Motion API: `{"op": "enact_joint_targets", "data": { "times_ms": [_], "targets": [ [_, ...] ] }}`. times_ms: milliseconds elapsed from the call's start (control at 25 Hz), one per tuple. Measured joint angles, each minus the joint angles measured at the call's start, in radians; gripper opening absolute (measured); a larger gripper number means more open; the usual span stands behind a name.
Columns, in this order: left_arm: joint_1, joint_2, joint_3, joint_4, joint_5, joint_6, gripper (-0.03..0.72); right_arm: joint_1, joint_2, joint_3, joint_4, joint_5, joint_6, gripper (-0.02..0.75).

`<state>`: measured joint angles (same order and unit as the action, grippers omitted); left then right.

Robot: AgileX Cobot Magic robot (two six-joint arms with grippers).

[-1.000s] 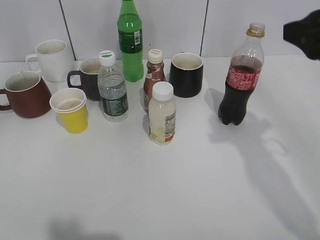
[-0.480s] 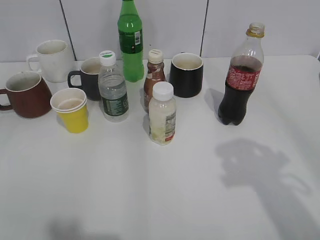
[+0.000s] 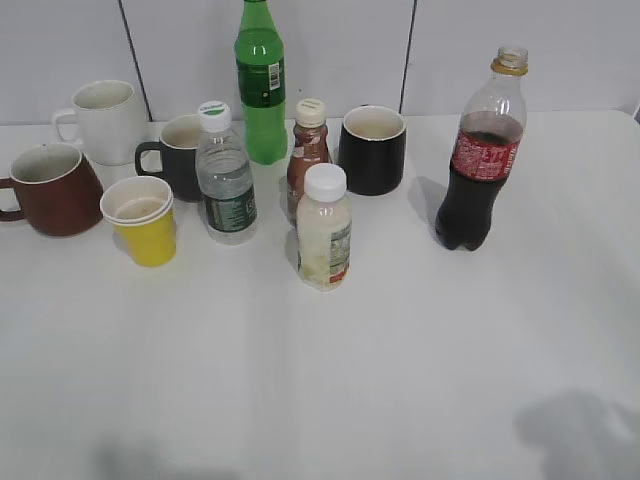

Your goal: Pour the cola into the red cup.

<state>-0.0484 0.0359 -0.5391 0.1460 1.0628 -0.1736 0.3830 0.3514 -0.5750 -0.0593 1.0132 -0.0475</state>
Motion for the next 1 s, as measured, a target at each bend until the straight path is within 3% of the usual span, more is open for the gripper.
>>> {"op": "enact_joint_targets", "data": {
  "times_ms": [320, 760, 840, 1000],
  "targets": [
    [0.000, -0.006, 0.003, -0.004, -0.007, 0.010, 0.290, 0.000, -0.256, 0.065, 0.059, 0.023, -0.010, 0.594],
    [0.000, -0.009, 0.003, -0.005, -0.007, 0.010, 0.290, -0.004, -0.293, 0.067, 0.087, 0.023, -0.010, 0.594],
    [0.004, -0.010, 0.003, -0.005, -0.007, 0.010, 0.290, -0.035, -0.294, 0.067, 0.088, 0.023, -0.010, 0.593],
    [0.016, -0.016, 0.003, -0.005, -0.007, 0.010, 0.290, -0.195, -0.327, 0.067, 0.088, 0.021, -0.010, 0.593]
  ]
}}
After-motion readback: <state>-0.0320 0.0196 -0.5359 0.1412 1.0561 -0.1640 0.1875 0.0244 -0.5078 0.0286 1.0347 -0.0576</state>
